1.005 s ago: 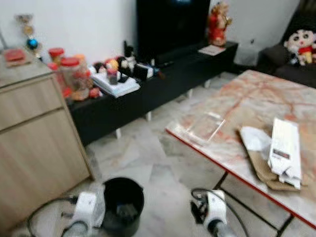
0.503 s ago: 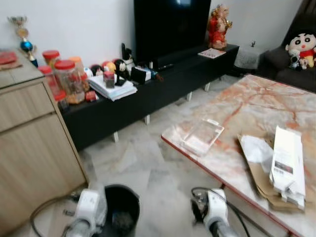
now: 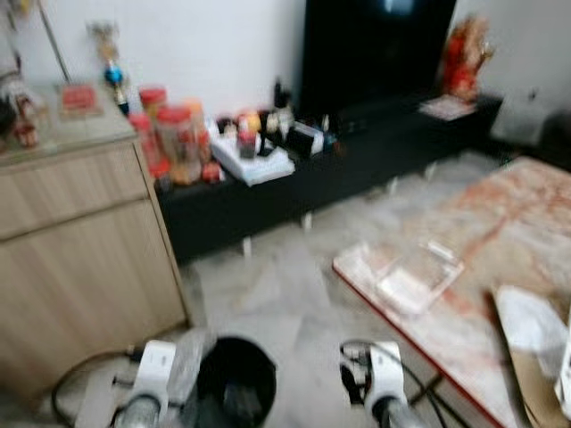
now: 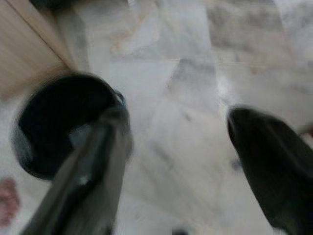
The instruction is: Picking trash to rubbish bin
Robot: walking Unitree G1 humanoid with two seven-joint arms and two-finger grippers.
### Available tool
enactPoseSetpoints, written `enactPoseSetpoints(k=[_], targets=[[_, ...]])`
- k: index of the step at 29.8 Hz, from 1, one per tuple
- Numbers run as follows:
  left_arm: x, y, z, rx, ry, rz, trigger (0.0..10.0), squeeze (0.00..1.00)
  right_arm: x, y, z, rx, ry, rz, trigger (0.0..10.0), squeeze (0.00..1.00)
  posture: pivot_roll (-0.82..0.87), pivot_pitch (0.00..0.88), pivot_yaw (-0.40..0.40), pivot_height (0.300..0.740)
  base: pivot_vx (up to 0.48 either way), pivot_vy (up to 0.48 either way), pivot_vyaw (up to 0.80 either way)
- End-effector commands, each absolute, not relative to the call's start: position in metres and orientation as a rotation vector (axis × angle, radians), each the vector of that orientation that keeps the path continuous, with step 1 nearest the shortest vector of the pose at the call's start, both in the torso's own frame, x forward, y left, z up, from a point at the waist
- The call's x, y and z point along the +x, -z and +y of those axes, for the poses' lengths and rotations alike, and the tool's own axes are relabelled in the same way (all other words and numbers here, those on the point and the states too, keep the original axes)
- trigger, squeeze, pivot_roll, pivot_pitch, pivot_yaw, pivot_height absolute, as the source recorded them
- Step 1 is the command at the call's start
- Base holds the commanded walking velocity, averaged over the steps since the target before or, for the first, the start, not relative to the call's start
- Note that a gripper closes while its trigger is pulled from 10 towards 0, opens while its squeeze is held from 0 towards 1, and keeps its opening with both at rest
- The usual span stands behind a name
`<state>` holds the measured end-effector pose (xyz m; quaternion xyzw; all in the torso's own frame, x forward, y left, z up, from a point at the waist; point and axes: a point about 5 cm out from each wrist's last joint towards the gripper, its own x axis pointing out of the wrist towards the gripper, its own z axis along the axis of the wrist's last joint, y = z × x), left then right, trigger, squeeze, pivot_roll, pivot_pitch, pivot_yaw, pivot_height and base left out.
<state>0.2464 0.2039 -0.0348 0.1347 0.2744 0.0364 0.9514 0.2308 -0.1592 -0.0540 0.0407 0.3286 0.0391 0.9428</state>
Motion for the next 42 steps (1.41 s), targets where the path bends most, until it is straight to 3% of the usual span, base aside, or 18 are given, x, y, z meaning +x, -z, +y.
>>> enactPoseSetpoints(k=[1,15,27,42], targets=[[0.2466,0.0328,0.2116,0.284,-0.087,0.552,10.0,0.0,0.2361,0.0505,-0.1555,0.099,-0.084,0.65,10.0,0.0,0.18,0.004,-0.036,0.74,0.0,0.0,0.48],[0.2496,0.0311,0.2098,0.284,-0.082,0.546,10.0,0.0,0.2371,0.0498,-0.1544,0.09,-0.107,0.65,10.0,0.0,0.18,0.005,-0.037,0.74,0.0,0.0,0.03],[0.2534,0.0286,0.2095,0.281,-0.079,0.539,10.0,0.0,0.2399,0.0477,-0.1529,0.089,-0.114,0.637,10.0,0.0,0.18,0.0,-0.033,0.74,0.0,0.0,0.75],[0.2529,0.029,0.2103,0.291,-0.085,0.545,10.0,0.0,0.2408,0.0472,-0.1542,0.099,-0.105,0.637,10.0,0.0,0.18,0.0,-0.03,0.74,0.0,0.0,0.0]])
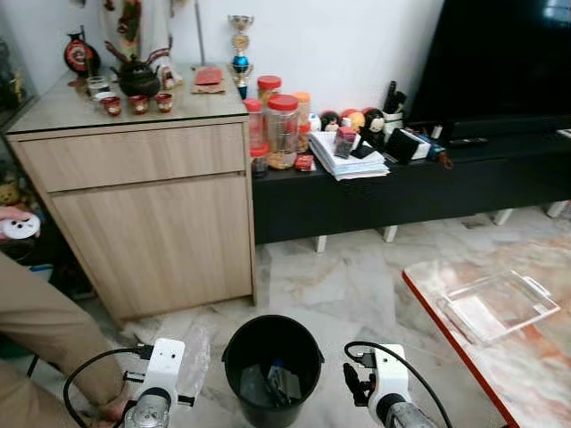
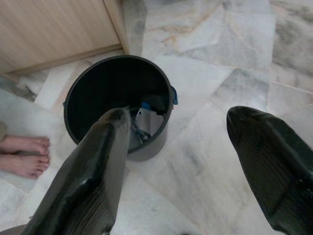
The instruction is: Picking trash to rubbish bin
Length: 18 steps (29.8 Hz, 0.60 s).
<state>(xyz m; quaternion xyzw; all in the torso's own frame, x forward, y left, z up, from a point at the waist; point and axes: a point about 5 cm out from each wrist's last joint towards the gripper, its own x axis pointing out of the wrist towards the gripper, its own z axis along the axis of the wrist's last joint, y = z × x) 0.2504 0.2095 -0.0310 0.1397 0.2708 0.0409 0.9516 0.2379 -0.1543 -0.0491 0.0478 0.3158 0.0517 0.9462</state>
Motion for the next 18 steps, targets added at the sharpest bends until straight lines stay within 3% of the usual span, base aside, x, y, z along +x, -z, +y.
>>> enactPoseSetpoints(k=[1,9,15,18], targets=[[0.2529,0.029,0.2103,0.292,-0.086,0.546,10.0,0.0,0.2407,0.0472,-0.1541,0.1,-0.105,0.637,10.0,0.0,0.18,0.0,-0.03,0.74,0.259,0.0,0.0],[0.2523,0.0291,0.2111,0.29,-0.091,0.542,10.0,0.0,0.2384,0.0487,-0.1514,0.088,-0.122,0.641,10.0,0.0,0.18,0.0,-0.034,0.74,0.318,0.0,0.0],[0.2523,0.029,0.211,0.289,-0.092,0.541,10.0,0.0,0.2388,0.0483,-0.1517,0.084,-0.123,0.638,10.0,0.0,0.18,0.005,-0.037,0.74,0.325,0.0,0.69],[0.2525,0.0288,0.2108,0.288,-0.091,0.539,10.0,0.0,0.2386,0.0485,-0.1524,0.101,-0.11,0.637,10.0,0.0,0.18,0.005,-0.037,0.74,0.322,0.0,0.15]])
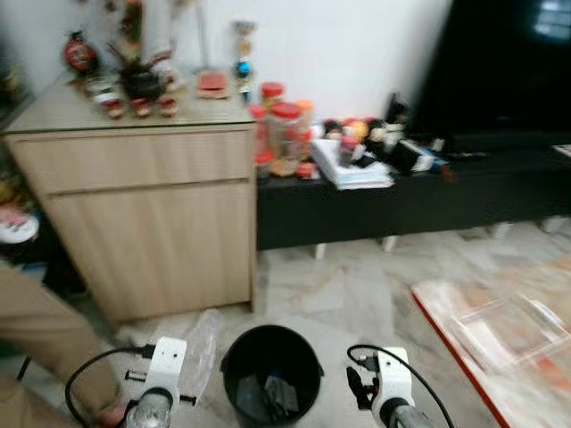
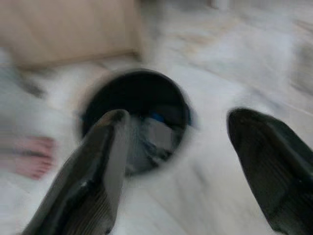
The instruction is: Picking trash to rubbish bin
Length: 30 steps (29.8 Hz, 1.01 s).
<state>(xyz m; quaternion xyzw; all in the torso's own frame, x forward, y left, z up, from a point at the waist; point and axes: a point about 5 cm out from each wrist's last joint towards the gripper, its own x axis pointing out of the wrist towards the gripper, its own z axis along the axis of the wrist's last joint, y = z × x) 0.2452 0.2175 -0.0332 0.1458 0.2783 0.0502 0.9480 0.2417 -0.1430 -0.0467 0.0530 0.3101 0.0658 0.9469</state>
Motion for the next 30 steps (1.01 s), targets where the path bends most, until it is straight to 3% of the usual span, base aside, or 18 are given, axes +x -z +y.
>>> enactPoseSetpoints(k=[1,18,30], targets=[[0.252,0.029,0.211,0.288,-0.091,0.538,10.0,0.0,0.239,0.048,-0.153,0.102,-0.108,0.637,10.0,0.0,0.18,0.005,-0.037,0.74,0.322,0.0,0.0],[0.261,0.022,0.205,0.274,-0.058,0.495,10.0,0.0,0.239,0.049,-0.154,0.103,-0.1,0.642,10.0,0.0,0.18,0.006,-0.036,0.74,0.32,0.0,0.0],[0.301,-0.013,0.137,0.181,0.336,0.32,10.0,0.0,0.257,0.034,-0.146,0.028,-0.207,0.587,10.0,0.0,0.17,0.016,-0.042,0.74,0.0,0.0,0.0]])
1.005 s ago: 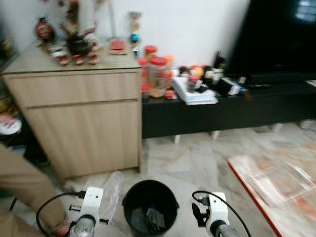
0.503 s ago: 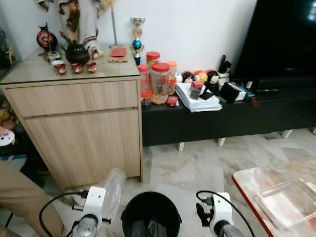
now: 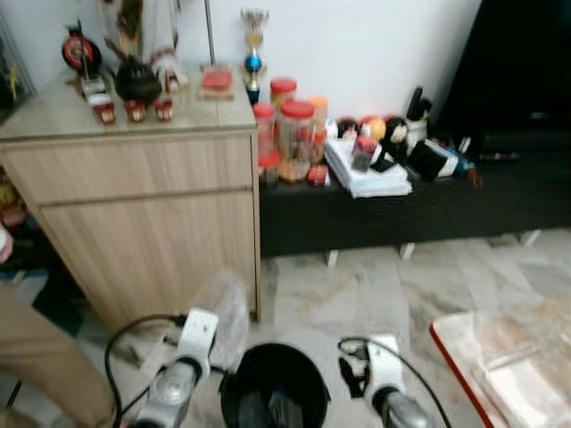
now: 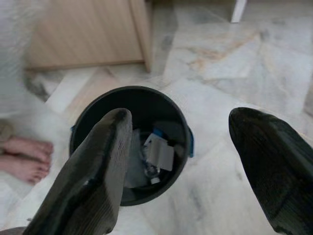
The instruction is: Picking trash to rubbish bin
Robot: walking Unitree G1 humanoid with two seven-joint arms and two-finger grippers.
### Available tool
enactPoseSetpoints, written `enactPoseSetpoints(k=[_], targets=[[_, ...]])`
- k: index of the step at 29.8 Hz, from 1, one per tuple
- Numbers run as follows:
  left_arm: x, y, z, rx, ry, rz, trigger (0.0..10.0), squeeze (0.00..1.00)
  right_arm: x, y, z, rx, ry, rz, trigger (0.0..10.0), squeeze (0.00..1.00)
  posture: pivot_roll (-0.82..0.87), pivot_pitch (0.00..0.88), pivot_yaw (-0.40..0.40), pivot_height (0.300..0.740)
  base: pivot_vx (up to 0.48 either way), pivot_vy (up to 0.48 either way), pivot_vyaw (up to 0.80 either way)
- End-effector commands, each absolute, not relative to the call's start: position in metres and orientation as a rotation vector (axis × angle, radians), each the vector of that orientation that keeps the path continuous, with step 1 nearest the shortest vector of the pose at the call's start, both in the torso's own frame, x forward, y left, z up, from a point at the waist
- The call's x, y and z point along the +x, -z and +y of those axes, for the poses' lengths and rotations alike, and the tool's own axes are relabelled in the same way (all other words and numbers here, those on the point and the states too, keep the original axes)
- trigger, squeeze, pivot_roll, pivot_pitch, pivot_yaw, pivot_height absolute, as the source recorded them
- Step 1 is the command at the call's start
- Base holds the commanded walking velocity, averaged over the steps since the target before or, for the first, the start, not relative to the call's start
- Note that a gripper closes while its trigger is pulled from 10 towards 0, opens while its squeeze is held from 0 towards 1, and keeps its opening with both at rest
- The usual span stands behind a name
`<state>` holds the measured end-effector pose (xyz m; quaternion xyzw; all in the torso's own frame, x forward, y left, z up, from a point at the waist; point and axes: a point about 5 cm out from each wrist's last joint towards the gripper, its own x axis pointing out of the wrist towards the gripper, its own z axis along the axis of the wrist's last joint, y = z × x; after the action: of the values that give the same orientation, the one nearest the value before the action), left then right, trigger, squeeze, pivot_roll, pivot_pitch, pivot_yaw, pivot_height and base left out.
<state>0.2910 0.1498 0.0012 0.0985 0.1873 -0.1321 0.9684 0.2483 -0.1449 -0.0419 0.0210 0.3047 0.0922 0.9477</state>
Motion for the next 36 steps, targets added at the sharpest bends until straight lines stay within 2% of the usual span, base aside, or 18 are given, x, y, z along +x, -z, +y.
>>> enactPoseSetpoints(k=[1,4,11,29,36], targets=[[0.301,-0.013,0.137,0.181,0.336,0.32,10.0,0.0,0.257,0.034,-0.146,0.028,-0.207,0.587,10.0,0.0,0.17,0.016,-0.042,0.74,0.0,0.0,0.0],[0.304,-0.019,0.116,0.113,0.478,0.313,10.0,0.0,0.264,0.028,-0.14,0.014,-0.26,0.555,10.0,0.0,0.16,0.025,-0.041,0.74,0.0,0.0,0.0],[0.304,-0.021,0.097,0.108,0.575,0.319,10.0,0.0,0.269,0.021,-0.13,0.007,-0.314,0.513,10.0,0.0,0.14,0.044,-0.039,0.74,0.0,0.0,0.0],[0.289,-0.006,0.093,-0.048,0.579,0.384,10.0,0.0,0.262,0.014,-0.111,0.016,-0.448,0.439,10.0,0.0,0.11,0.116,-0.071,0.74,0.0,0.0,0.0],[0.284,-0.002,0.093,-0.066,0.586,0.401,10.0,0.0,0.26,0.008,-0.115,0.02,-0.462,0.412,10.0,0.0,0.09,0.141,-0.08,0.74,0.0,0.0,0.0]])
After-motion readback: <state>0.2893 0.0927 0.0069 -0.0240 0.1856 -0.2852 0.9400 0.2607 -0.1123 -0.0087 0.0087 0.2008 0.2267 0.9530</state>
